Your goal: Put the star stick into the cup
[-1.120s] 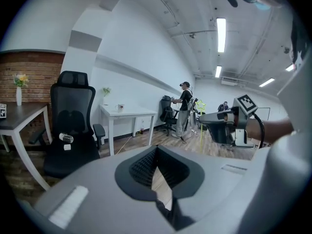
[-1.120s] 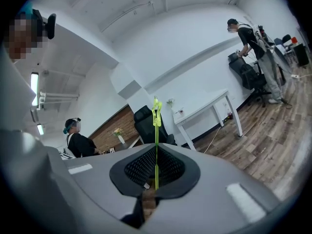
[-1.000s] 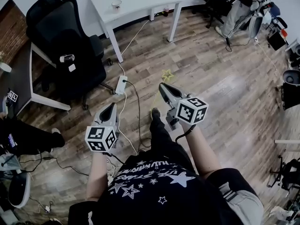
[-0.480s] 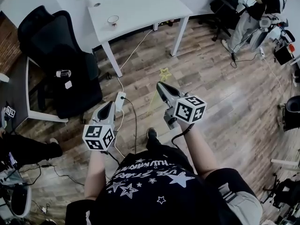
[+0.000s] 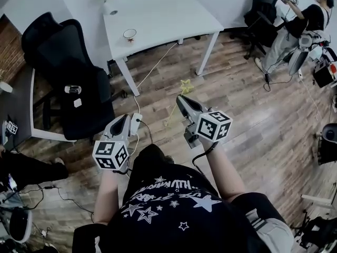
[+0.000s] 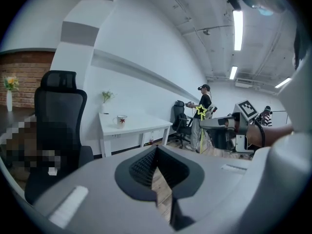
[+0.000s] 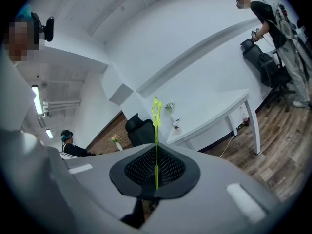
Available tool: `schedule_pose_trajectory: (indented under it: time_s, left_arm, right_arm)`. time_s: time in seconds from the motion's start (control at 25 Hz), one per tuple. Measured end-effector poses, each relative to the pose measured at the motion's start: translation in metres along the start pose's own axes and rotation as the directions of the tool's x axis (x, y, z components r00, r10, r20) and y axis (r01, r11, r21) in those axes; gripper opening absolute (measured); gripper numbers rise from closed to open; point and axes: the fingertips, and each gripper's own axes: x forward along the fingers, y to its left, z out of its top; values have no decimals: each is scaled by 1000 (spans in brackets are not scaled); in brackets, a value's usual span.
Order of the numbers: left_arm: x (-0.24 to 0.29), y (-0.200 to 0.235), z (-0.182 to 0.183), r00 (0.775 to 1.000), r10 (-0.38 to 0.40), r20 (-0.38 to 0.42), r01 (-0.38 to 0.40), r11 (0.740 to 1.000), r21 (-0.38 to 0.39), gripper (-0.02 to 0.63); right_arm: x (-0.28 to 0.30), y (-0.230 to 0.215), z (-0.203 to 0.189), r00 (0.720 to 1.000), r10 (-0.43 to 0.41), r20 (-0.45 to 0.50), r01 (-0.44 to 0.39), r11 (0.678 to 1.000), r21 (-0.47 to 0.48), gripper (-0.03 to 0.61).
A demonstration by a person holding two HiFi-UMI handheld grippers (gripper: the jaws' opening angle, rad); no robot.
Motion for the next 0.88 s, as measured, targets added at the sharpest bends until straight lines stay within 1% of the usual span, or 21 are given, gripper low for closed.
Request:
schedule_pose_trajectory:
  time_s: [0.24, 0.4, 0.56, 0.72, 0.88]
  left_arm:
    - [33, 18, 22, 1000, 4, 14, -4, 1000, 7, 3]
    - [69, 27, 35, 1000, -12, 22, 11, 1000, 24, 3]
    - [105, 42, 45, 999, -25, 26, 24, 999, 21, 3]
    - [140, 68, 59, 1000, -21, 20, 21, 1000, 21, 3]
    - [175, 102, 83, 1000, -22, 19, 22, 1000, 15, 3]
  right_arm:
    - [29, -17, 14, 1000, -5, -13, 5, 1000, 8, 23]
    - [52, -35, 34, 1000, -10, -5, 10, 1000, -4, 23]
    - [81, -54, 54, 1000, -12, 11, 12, 1000, -14, 23]
    - [120, -66, 78, 1000, -9, 23, 9, 1000, -22, 23]
    - [173, -75, 104, 1000, -3, 14, 3, 1000, -26, 23]
